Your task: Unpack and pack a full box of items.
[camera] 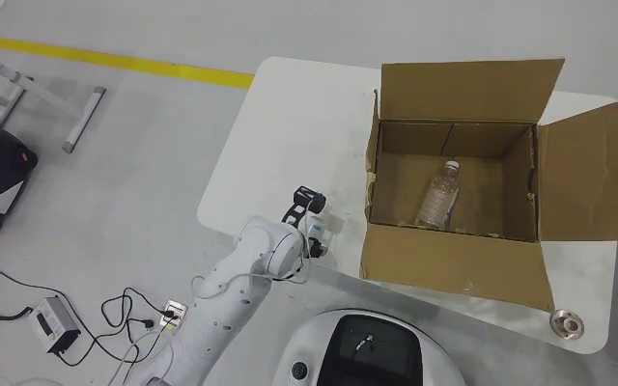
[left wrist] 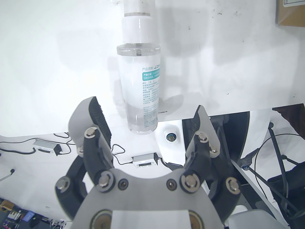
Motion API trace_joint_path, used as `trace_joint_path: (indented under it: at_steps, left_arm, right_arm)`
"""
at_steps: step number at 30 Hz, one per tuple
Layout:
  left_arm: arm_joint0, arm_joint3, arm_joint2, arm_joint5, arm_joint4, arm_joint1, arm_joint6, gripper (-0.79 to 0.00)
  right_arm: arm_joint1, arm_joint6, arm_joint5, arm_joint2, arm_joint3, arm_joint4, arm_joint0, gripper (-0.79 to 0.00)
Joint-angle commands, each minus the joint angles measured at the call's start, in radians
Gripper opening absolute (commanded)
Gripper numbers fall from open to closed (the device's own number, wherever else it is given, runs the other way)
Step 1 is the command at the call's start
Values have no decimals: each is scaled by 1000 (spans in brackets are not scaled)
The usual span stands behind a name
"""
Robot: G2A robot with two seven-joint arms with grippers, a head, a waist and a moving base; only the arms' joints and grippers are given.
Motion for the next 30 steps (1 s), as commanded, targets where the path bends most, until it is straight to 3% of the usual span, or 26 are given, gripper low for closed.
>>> trace_joint_path:
  at_steps: [1, 6, 13, 15, 18, 19, 22, 23, 24, 30]
  left_arm:
    - [-4, 6, 5, 0, 5, 0, 0, -86]
    - [-16, 31, 14, 3, 11, -2, 7, -108]
    - [-32, 48, 20, 5, 21, -4, 1, -231]
    - [-31, 51, 20, 7, 24, -4, -1, -394]
    - [-31, 57, 22, 9, 27, -4, -5, -425]
    - [-32, 59, 22, 9, 27, -4, -6, -486]
    - [-34, 61, 23, 6, 26, -5, -7, -576]
    - [-34, 62, 23, 6, 26, -5, -7, -646]
    - [-34, 62, 22, 6, 26, -5, -7, -785]
    - [-34, 44, 11, -2, 21, -4, -8, -785]
  right_arm:
    - [0, 0, 0, 0, 0, 0, 0, -785]
    - [0, 0, 0, 0, 0, 0, 0, -785]
    - [0, 0, 0, 0, 0, 0, 0, -785]
    - [0, 0, 0, 0, 0, 0, 0, -785]
    - [0, 0, 0, 0, 0, 0, 0, -785]
    - [0, 0, 0, 0, 0, 0, 0, -785]
    - [0, 0, 0, 0, 0, 0, 0, -785]
    - [0, 0, 0, 0, 0, 0, 0, -785]
    - [0, 0, 0, 0, 0, 0, 0, -785]
    - [0, 0, 0, 0, 0, 0, 0, -785]
